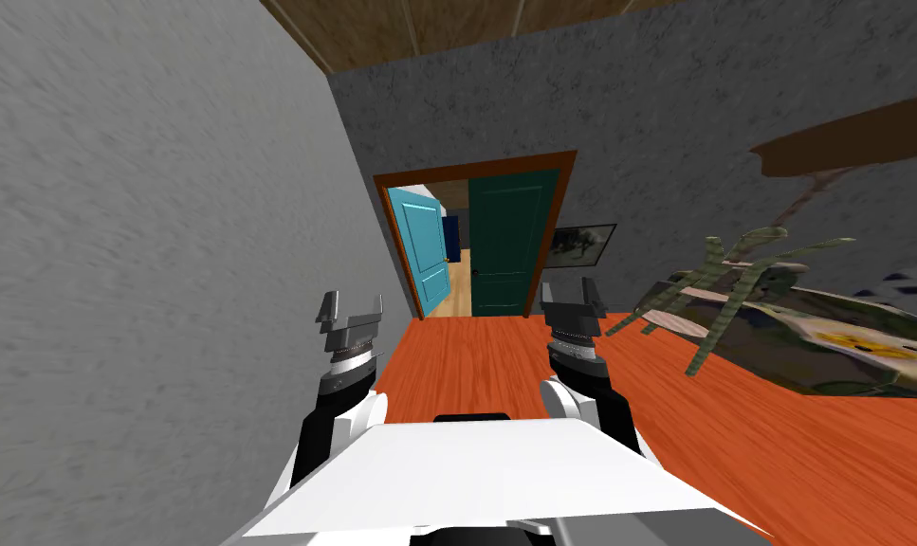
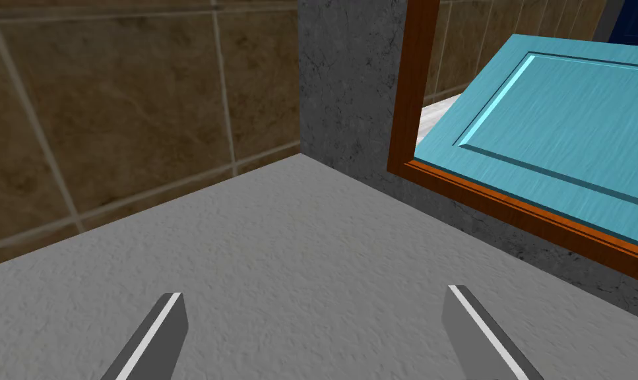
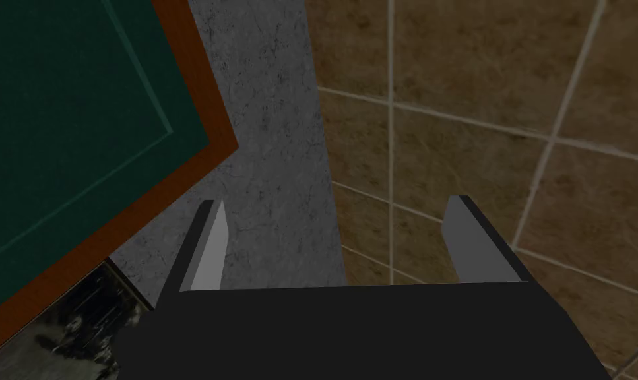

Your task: Push the door open

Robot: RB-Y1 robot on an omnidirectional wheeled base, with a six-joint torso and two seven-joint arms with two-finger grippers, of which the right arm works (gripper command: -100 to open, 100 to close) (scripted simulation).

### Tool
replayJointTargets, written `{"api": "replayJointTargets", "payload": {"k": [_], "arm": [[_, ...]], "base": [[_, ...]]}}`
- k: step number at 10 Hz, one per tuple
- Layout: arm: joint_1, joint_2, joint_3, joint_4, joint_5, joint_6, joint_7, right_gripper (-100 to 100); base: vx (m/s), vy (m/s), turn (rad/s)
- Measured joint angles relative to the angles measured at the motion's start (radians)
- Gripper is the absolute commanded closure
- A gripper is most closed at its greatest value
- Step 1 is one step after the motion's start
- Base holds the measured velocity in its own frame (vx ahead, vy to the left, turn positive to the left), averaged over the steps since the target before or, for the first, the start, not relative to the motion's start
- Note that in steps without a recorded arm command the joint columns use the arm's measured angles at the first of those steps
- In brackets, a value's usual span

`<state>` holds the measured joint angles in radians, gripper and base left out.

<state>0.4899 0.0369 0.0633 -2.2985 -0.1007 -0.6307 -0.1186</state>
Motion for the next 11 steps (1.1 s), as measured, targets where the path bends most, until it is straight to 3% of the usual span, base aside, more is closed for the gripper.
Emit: {"api": "replayJointTargets", "payload": {"k": [7,11], "arm": [[-0.042,-0.063,-0.017,0.160,-0.112,-0.048,-0.093,-100],[-0.064,-0.081,-0.023,0.238,-0.160,-0.072,-0.135,-100]], "base": [[0.146,-0.027,0.164],[0.091,-0.035,0.117]]}}
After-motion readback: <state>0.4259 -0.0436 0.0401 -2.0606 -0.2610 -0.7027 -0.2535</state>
